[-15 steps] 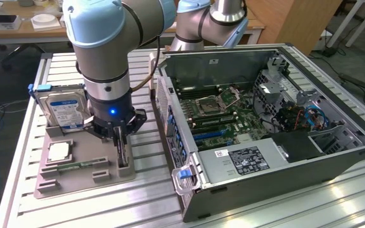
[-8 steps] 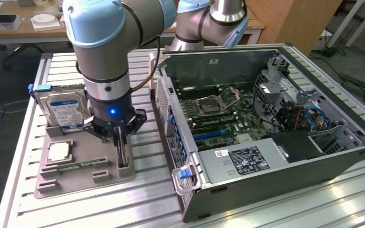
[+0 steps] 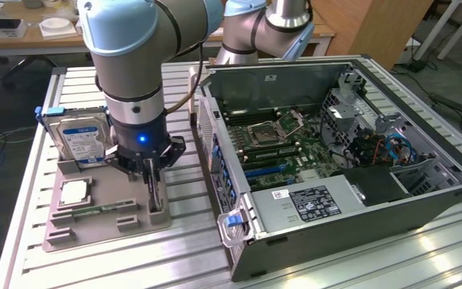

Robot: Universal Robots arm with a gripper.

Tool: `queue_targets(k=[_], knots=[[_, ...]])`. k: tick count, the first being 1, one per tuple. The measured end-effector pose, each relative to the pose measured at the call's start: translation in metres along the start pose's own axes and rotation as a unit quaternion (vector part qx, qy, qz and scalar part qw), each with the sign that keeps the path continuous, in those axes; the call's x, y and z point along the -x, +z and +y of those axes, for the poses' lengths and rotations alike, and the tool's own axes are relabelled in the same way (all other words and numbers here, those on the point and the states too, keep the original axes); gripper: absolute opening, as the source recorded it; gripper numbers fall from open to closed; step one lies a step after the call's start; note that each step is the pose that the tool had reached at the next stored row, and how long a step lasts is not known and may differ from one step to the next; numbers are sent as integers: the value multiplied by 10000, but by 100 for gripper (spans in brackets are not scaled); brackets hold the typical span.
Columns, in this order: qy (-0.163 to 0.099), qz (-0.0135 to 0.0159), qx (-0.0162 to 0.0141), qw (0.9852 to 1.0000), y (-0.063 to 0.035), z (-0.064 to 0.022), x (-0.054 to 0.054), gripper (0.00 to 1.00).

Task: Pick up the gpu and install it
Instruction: 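Pick up the gpu and move the gpu toward the slot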

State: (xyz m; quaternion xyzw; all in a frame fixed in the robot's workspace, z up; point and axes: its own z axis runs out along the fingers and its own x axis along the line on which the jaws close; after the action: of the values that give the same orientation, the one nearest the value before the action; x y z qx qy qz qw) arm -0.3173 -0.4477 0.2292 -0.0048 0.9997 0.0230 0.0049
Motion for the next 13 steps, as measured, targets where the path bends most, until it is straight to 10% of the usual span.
queue_targets(k=[13], knots=[[0, 0, 9, 10000, -201, 9, 2, 27]])
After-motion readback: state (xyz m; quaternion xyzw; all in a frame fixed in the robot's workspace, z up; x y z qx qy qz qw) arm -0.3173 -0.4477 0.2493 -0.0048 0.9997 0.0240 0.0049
